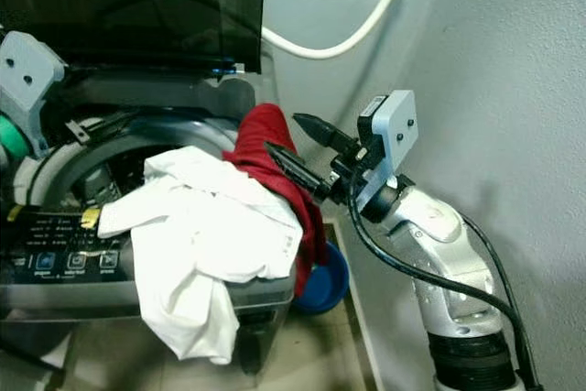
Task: Clothes washing
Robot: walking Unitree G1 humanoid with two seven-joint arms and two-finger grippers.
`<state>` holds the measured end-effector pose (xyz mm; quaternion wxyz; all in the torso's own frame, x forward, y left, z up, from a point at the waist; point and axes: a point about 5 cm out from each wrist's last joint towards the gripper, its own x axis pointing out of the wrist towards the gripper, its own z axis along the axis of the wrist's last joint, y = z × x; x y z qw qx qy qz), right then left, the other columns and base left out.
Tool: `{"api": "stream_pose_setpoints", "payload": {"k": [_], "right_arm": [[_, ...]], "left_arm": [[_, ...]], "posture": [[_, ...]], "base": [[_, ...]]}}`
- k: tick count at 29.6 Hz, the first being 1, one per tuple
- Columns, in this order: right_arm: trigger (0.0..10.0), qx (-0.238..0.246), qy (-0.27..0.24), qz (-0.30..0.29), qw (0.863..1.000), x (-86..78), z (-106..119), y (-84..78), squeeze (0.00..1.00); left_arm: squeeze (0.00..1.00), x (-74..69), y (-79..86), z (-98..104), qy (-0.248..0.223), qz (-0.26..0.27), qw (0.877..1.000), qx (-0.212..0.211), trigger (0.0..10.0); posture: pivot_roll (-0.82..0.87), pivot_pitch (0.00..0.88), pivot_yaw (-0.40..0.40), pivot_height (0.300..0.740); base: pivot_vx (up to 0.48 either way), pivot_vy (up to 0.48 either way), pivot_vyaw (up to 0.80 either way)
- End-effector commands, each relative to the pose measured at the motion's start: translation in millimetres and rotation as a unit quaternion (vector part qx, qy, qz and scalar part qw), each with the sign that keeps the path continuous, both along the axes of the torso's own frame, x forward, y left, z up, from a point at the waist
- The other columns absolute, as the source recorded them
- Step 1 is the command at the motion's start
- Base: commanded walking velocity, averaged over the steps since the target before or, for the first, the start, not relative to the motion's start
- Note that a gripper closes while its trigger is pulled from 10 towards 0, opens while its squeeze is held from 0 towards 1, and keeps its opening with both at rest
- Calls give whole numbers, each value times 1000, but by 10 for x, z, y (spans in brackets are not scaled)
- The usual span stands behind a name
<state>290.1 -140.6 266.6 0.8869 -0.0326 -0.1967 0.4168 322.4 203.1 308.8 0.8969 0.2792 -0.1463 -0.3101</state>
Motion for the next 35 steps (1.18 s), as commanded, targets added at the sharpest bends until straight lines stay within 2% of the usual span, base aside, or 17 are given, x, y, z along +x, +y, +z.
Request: {"api": "stream_pose_setpoints", "payload": {"k": [1, 2, 4, 8, 13, 18, 19, 20, 22, 24, 25, 29, 33, 34, 35], "right_arm": [[10000, -1, 4, -2, 1000, -19, -51, 28, 0], [10000, -1, 4, -2, 1000, -19, -51, 28, 0], [10000, 1, 6, -4, 1000, -18, -66, 40, 0], [10000, 4, 7, -3, 1000, -5, -74, 61, 0], [10000, 6, 5, -4, 1000, 5, -74, 70, 0], [10000, 6, 4, -7, 1000, 10, -73, 73, 0], [10000, 6, 4, -9, 1000, 11, -73, 67, 0], [10000, 6, 4, -11, 1000, 11, -74, 61, 0], [10000, 5, 4, -14, 1000, 11, -75, 53, 0], [10000, 6, 4, -15, 1000, 11, -76, 52, 0], [10000, 6, 5, -15, 1000, 11, -78, 48, 0], [10000, 6, 3, -16, 1000, 15, -75, 50, 0], [10000, 6, 3, -16, 1000, 18, -71, 52, 0], [10000, 6, 2, -17, 1000, 22, -67, 51, 0], [10000, 5, 1, -17, 1000, 22, -66, 50, 0]], "left_arm": [[1000, -146, -184, -82, 39, -92, 995, 27, 10000], [1000, -146, -184, -82, 39, -92, 995, 27, 10000], [1000, -219, -266, -134, 59, -135, 988, 37, 10000], [1000, -251, -367, -242, 81, -171, 981, 51, 10000], [1000, -238, -423, -357, 103, -184, 976, 55, 10000], [1000, -280, -494, -445, 140, -212, 966, 46, 10000], [596, -323, -539, -503, 162, -232, 958, 42, 10000], [0, -370, -571, -551, 179, -252, 950, 41, 10000], [0, -427, -599, -632, 206, -274, 938, 46, 10000], [0, -431, -599, -655, 212, -276, 936, 49, 10000], [0, -433, -597, -718, 227, -280, 931, 55, 10000], [0, -323, -546, -862, 242, -242, 936, 74, 10000], [0, -281, -517, -923, 240, -222, 940, 95, 10000], [0, -220, -484, -982, 232, -189, 947, 119, 10000], [0, -209, -472, -1001, 229, -181, 948, 129, 10000]], "posture": [[51, 75, -3, 740], [51, 75, -3, 740], [53, 75, 1, 740], [56, 77, 1, 740], [58, 77, 1, 740], [54, 77, 1, 740], [54, 77, 1, 740], [54, 77, 1, 740], [44, 77, 6, 740], [44, 77, 6, 740], [45, 77, 7, 740], [45, 77, 5, 740], [43, 74, 5, 740], [43, 74, 5, 740], [43, 74, 5, 740]], "base": [[0, 0, 0], [0, 0, 0], [0, 0, 0], [0, 0, 0], [0, 0, 0], [0, 0, 0], [0, 0, 0], [0, 0, 0], [0, 0, 0], [0, 0, 0], [0, 0, 0], [0, 0, 0], [0, 0, 0], [0, 0, 0], [0, 0, 0]]}}
